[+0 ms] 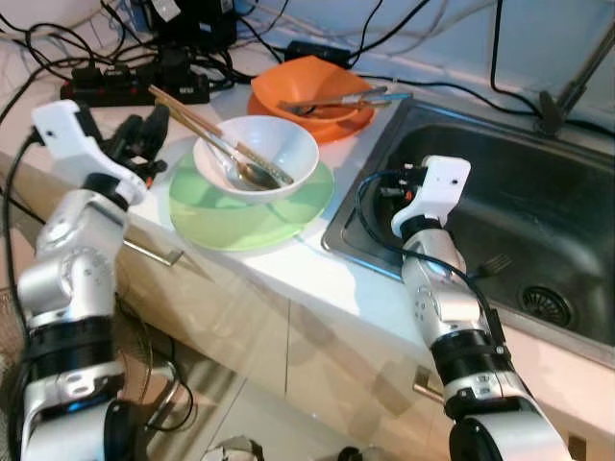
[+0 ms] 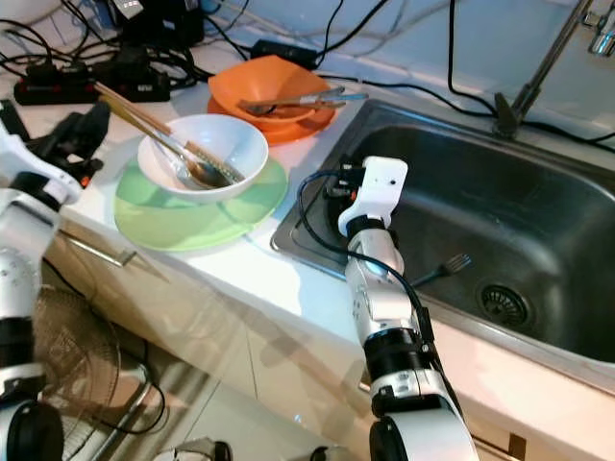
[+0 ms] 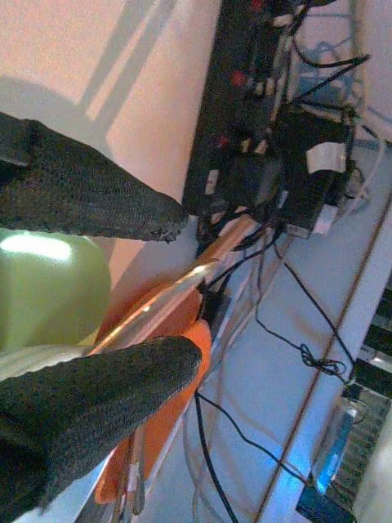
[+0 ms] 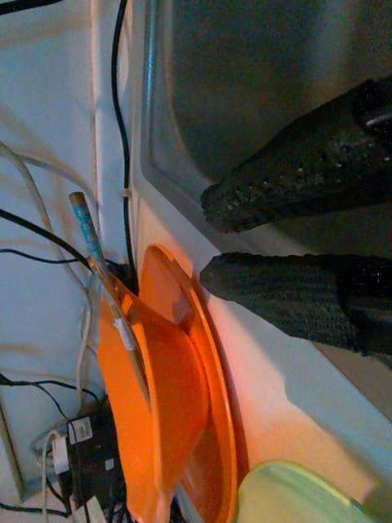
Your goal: Kitchen organization
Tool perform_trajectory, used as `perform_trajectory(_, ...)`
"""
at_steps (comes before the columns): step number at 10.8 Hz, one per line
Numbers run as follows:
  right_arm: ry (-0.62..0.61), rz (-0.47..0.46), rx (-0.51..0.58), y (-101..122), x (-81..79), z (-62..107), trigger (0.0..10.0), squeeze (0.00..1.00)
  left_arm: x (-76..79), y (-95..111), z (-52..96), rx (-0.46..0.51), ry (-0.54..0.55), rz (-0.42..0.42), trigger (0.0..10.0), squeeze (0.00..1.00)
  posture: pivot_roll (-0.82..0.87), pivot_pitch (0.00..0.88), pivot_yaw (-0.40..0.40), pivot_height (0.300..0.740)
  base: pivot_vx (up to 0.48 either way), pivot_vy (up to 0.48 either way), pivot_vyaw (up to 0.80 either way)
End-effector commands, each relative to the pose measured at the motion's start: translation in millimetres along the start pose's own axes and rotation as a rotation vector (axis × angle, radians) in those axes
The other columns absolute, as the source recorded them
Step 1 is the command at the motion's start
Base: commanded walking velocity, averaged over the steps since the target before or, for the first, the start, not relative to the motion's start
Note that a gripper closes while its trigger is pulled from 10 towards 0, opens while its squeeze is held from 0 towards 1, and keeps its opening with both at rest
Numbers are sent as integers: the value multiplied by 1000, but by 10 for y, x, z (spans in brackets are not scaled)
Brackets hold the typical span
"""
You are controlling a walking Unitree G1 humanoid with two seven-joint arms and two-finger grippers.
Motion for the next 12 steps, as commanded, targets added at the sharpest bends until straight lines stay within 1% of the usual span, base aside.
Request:
perform_trajectory(1, -17, 2, -13, -39, 45, 31, 10000, 0, 58, 4, -63, 6, -27, 18, 10000, 0, 129, 101, -28, 740, 0, 0, 0)
perform_trajectory(3, -19, 5, -9, -24, 57, 30, 10000, 0, 114, -32, -153, -5, -47, 34, 10000, 0, 118, 105, -29, 740, 0, 0, 0)
perform_trajectory(6, -27, 11, -14, -32, 92, 42, 10000, 0, 145, -112, -219, -23, -50, 48, 10000, 0, 108, 103, -32, 740, 0, 0, 0)
perform_trajectory(7, -28, 12, -15, -33, 98, 44, 10000, 0, 151, -122, -244, -23, -45, 49, 8784, 0, 106, 103, -33, 740, 0, 0, 0)
perform_trajectory(8, -28, 12, -16, -33, 102, 45, 10000, 0, 153, -131, -262, -24, -41, 47, 1490, 0, 105, 103, -35, 740, 0, 0, 0)
perform_trajectory(9, -29, 13, -17, -32, 105, 45, 10000, 0, 153, -132, -270, -21, -37, 49, 0, 0, 104, 103, -37, 740, 0, 0, 0)
perform_trajectory(12, -31, 13, -25, -45, 117, 50, 10000, 0, 154, -150, -302, -11, -28, 57, 0, 0, 102, 99, -40, 740, 0, 0, 0)
Point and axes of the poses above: a point about 5 cm out from each wrist's last joint towards the gripper, its own z axis pointing back from the gripper into the wrist, its own y axis along the axis of the wrist's last joint, x = y × z, the point moved 1 cm from there along -z, pointing out of the wrist towards the gripper, and after that the axes turned 3 degrees about z, right-handed, at the moved point
